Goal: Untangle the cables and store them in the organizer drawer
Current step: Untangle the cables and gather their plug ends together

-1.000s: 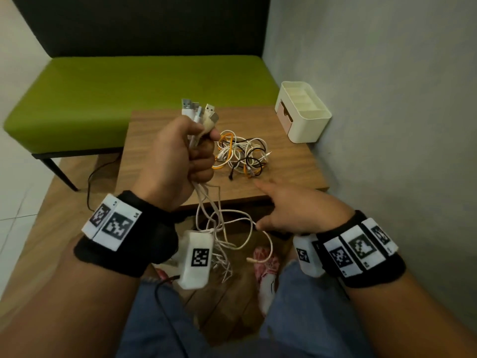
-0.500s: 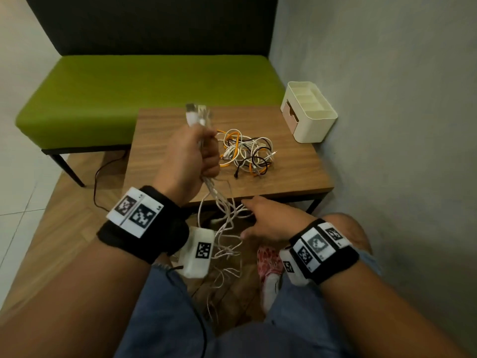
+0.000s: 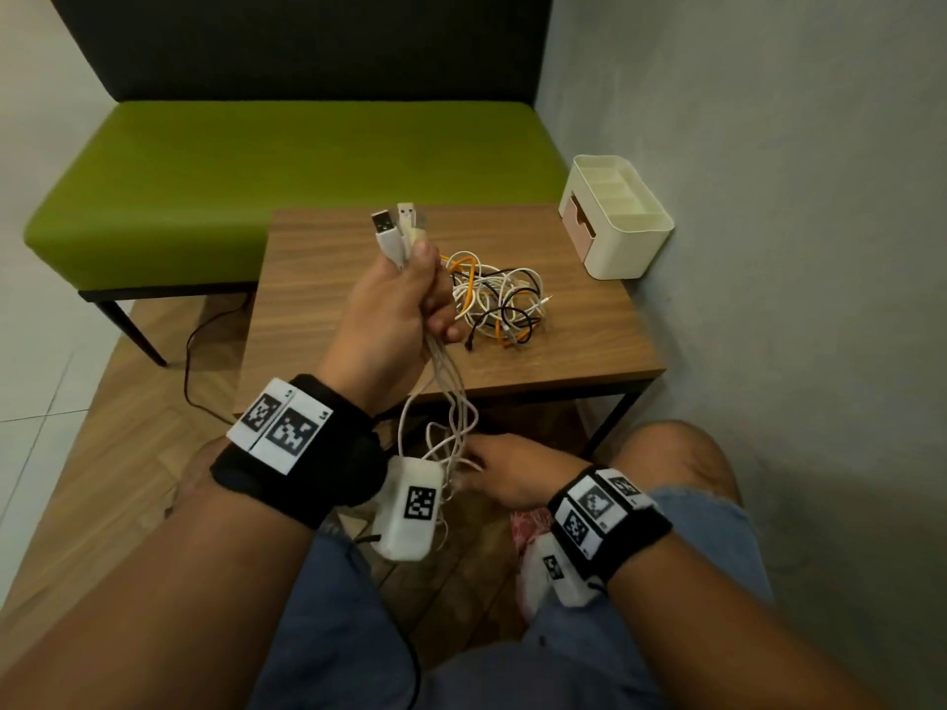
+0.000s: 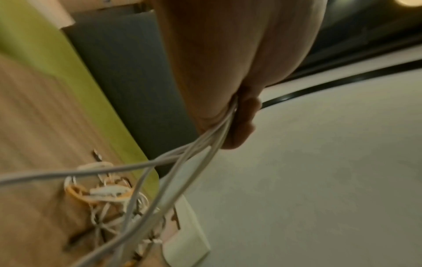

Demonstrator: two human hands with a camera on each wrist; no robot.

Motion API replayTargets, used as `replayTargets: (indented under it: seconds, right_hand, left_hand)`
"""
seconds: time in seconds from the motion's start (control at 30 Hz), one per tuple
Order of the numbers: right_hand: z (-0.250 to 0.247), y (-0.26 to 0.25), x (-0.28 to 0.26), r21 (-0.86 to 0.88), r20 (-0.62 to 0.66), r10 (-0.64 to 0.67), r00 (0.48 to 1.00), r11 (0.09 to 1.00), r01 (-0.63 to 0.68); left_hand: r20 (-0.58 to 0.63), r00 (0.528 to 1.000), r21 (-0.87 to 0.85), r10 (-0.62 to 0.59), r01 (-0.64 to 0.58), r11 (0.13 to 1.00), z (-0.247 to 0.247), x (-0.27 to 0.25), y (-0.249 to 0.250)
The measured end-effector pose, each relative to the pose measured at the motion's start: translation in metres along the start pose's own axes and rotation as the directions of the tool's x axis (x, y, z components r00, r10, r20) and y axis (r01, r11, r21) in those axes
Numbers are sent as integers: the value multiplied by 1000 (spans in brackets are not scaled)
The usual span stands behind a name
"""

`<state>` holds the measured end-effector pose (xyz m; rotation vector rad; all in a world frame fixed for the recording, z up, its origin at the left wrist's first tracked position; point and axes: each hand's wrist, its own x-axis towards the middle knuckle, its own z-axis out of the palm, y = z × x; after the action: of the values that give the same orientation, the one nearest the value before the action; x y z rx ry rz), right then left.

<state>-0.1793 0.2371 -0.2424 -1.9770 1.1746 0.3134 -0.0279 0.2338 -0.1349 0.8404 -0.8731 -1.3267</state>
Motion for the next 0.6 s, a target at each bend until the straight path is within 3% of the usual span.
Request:
replayTargets:
  seconds: [0.1, 0.2, 0.27, 0.33, 0.37, 0.47, 0.6]
  right_hand:
    - [-17, 10, -7, -12, -85, 41, 996, 999, -42]
    - [-43, 3, -25, 256, -344, -13, 939, 961, 107]
    - [-53, -9, -34, 476, -459, -87, 884, 816, 328]
    - [-56, -22, -38, 595, -488, -173, 855, 651, 471]
    - [-57, -27, -38, 569, -500, -205, 841, 654, 498]
    - [-55, -34, -31, 264, -597, -257, 760, 831, 489]
    - [-56, -34, -18, 142, -702, -296, 647, 833, 535]
  left_hand:
    - [8, 1000, 386, -16, 12, 923, -16, -7, -8]
    - [10, 993, 557, -119, 93, 826, -24, -17, -29]
    - [33, 983, 595, -179, 125, 794, -26, -23, -45]
    - [105, 980, 624, -170, 68, 779, -24, -30, -58]
    - [138, 978, 631, -153, 32, 775, -21, -32, -61]
    - [172, 979, 604, -107, -19, 797, -15, -33, -64]
    - [163, 983, 590, -83, -30, 807, -20, -24, -70]
